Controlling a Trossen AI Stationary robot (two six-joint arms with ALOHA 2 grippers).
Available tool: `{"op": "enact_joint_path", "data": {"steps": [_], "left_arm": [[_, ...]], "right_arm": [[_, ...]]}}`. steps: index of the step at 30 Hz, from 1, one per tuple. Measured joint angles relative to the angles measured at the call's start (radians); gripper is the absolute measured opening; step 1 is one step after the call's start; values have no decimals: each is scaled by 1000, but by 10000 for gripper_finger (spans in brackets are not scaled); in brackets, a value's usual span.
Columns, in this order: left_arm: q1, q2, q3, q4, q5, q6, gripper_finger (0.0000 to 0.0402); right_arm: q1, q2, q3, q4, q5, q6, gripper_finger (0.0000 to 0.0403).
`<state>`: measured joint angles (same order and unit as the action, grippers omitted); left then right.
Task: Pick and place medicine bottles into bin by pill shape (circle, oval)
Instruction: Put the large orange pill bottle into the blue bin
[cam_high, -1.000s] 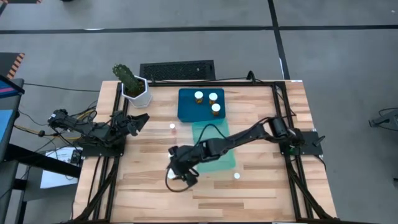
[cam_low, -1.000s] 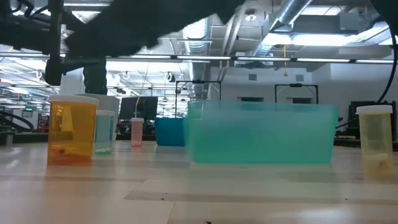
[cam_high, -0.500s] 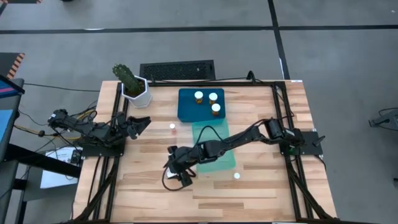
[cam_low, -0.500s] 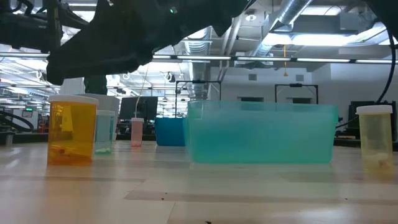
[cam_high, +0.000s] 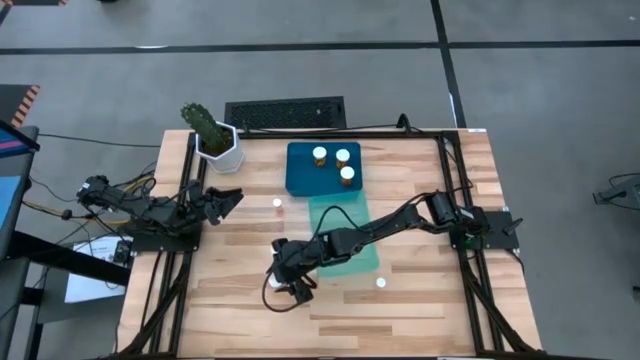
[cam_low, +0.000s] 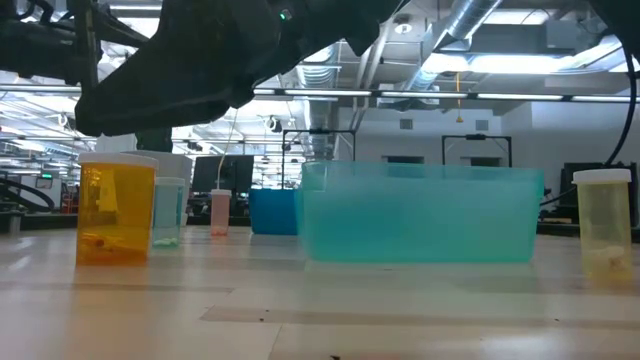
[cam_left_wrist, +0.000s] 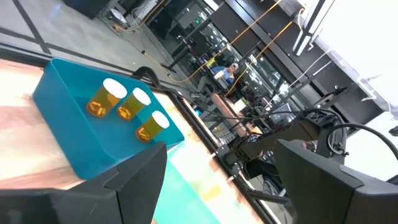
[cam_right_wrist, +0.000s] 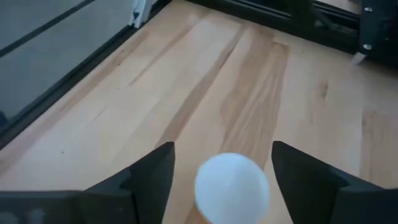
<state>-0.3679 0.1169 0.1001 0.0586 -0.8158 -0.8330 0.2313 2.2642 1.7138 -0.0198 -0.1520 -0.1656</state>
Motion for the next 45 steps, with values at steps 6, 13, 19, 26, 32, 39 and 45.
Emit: {"op": "enact_joint_path", "data": {"steps": [6,13,19,26,32,39,45], "left_arm": [[0,0,0,0,0,0,289],[0,0,0,0,0,-1,289],[0,0,0,0,-1,-2,289],[0,0,0,0,-2,-2,289],[0,0,0,0,-2,-2,289],[0,0,0,0,-2,0,289],[0,0,0,0,-2,0,289]], "right_arm": [[-2,0,0,-3,24,-2,323],[-4,0,0,-12,43,0,324],[-3,33,-1,-22,47,7,321],[2,48,-1,-25,72,11,321],[2,47,0,-21,71,9,312],[2,47,0,-28,70,9,270],[2,47,0,-28,55,9,217]]}}
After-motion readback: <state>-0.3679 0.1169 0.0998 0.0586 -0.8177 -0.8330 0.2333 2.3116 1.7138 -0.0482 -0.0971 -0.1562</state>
